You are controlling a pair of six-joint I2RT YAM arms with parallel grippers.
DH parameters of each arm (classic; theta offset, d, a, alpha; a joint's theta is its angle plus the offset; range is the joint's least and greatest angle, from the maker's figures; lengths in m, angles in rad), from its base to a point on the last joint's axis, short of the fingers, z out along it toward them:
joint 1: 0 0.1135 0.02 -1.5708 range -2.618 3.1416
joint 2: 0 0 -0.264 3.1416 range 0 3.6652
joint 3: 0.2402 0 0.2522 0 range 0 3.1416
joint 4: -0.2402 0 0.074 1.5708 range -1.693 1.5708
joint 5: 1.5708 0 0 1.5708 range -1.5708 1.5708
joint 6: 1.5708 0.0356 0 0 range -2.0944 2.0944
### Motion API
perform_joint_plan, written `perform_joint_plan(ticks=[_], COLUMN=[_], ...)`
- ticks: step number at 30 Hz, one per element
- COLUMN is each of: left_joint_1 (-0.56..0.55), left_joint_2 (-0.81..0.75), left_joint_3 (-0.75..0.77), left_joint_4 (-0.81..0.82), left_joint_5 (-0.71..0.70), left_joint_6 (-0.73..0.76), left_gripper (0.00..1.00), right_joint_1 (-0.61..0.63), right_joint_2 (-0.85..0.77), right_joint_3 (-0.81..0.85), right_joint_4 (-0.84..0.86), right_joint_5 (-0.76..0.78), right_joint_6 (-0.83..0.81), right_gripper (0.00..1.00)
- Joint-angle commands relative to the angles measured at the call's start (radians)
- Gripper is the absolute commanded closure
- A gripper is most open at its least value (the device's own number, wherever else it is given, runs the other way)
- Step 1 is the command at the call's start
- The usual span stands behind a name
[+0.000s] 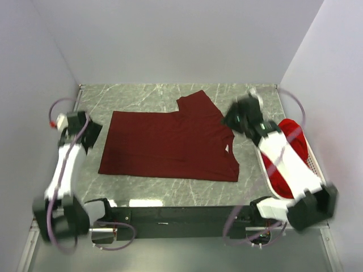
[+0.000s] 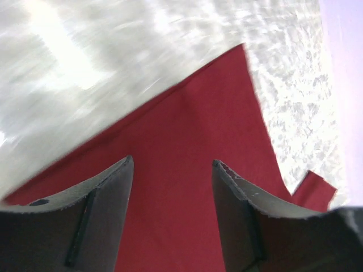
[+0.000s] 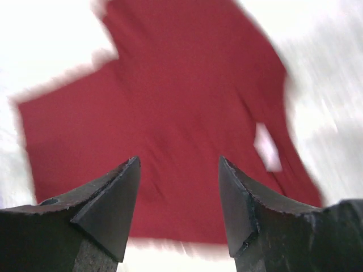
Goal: Fold and stack the t-shirts
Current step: Fold the tshirt
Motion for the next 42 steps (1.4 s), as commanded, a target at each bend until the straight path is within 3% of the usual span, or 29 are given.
perform_joint_plan(ticks=[1, 5, 8, 13, 16, 22, 30, 42], left_joint_1=[-0.008, -0.02, -0.031, -0.051, -0.049, -0.074, -0.094, -0.121], left_joint_2=[0.254, 0.526, 0.704, 0.946, 1.008, 1.061, 1.074, 1.155], left_joint_3=[0.121, 0.328, 0.54, 0.746, 0.788, 0.824, 0.803, 0.906], left_joint_4=[0.254, 0.263, 0.234, 0.154, 0.167, 0.139, 0.128, 0.064], left_joint_5=[0.097, 0.077, 0.097, 0.097, 0.141, 0.112, 0.095, 0.069], left_joint_6=[0.157, 0.284, 0.391, 0.553, 0.573, 0.606, 0.633, 0.637], left_gripper=[0.37, 0.4, 0.39, 0.39, 0.39, 0.39, 0.4, 0.51], right_joint_1=[-0.055, -0.093, -0.121, -0.15, -0.158, -0.158, -0.155, -0.15], right_joint_2=[0.254, 0.628, 0.866, 1.107, 1.167, 1.267, 1.18, 1.183], right_joint_3=[0.208, 0.452, 0.711, 1.087, 1.156, 1.24, 1.019, 1.049], right_joint_4=[0.3, 0.4, 0.338, 0.143, 0.135, 0.08, 0.091, -0.028], right_joint_5=[-0.085, -0.154, -0.171, -0.185, -0.181, -0.165, -0.066, -0.047], right_joint_6=[-0.237, -0.321, -0.361, -0.398, -0.397, -0.371, -0.34, -0.332], right_gripper=[0.36, 0.36, 0.36, 0.36, 0.35, 0.35, 0.38, 0.4])
